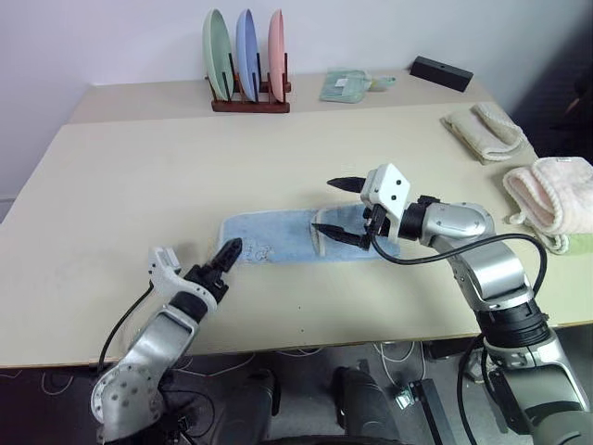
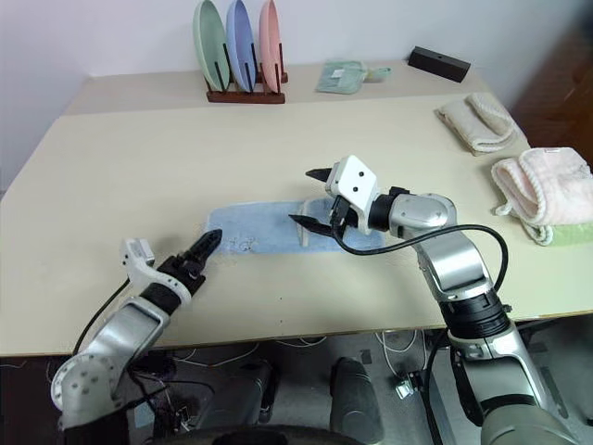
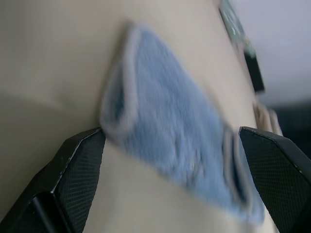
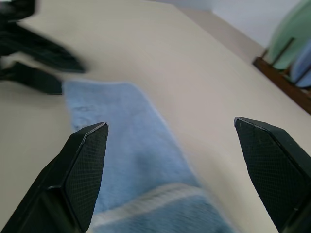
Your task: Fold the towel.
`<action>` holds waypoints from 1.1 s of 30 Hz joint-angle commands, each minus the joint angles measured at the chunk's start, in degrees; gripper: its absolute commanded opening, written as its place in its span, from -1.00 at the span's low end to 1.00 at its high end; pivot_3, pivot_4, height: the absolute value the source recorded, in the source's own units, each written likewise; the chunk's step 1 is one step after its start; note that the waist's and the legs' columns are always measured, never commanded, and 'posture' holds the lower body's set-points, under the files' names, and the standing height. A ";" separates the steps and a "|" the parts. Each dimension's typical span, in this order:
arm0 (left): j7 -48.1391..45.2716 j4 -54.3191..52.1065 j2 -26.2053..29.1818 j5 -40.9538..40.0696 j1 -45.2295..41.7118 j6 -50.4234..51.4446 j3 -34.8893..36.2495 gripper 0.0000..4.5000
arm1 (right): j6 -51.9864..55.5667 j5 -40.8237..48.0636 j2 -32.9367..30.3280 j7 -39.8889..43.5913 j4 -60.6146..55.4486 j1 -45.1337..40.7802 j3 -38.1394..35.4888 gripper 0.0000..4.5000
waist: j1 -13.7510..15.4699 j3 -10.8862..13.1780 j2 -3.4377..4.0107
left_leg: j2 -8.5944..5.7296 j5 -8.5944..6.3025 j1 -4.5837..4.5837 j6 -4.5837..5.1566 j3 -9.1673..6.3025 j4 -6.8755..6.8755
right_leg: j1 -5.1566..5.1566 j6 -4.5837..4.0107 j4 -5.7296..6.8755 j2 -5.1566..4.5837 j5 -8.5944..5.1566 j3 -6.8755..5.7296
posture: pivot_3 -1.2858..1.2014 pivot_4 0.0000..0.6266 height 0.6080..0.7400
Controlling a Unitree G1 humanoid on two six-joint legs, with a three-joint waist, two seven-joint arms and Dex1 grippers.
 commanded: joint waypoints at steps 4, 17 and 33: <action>2.07 3.85 0.48 -0.29 -3.91 -1.88 -1.39 0.40 | -1.59 -0.31 0.45 -0.37 -3.80 0.83 0.44 0.89 | -0.03 0.00 0.00 | -0.01 0.00 0.00 0.00 0.01 0.00 | 0.00 0.01 0.00 0.00 0.01 0.01 | 0.03 -0.52 0.97; -6.51 2.09 12.09 0.77 -5.36 -7.39 7.46 -0.98 | -0.39 -0.48 -1.25 0.10 -6.01 3.90 -0.04 0.89 | -0.40 0.01 -0.01 | 0.02 0.00 -0.01 -0.01 0.01 -0.08 | -0.06 -0.01 -0.01 0.10 0.02 0.01 | 0.03 -0.52 0.97; -37.77 -6.05 36.87 25.76 -12.40 -1.29 -20.28 -0.98 | -3.10 -3.57 -2.37 1.89 -1.64 5.00 1.91 0.89 | -0.67 0.01 -0.04 | 0.02 0.01 -0.01 -0.02 0.08 -0.18 | -0.05 -0.03 -0.12 0.07 0.03 0.04 | 0.03 -0.52 0.97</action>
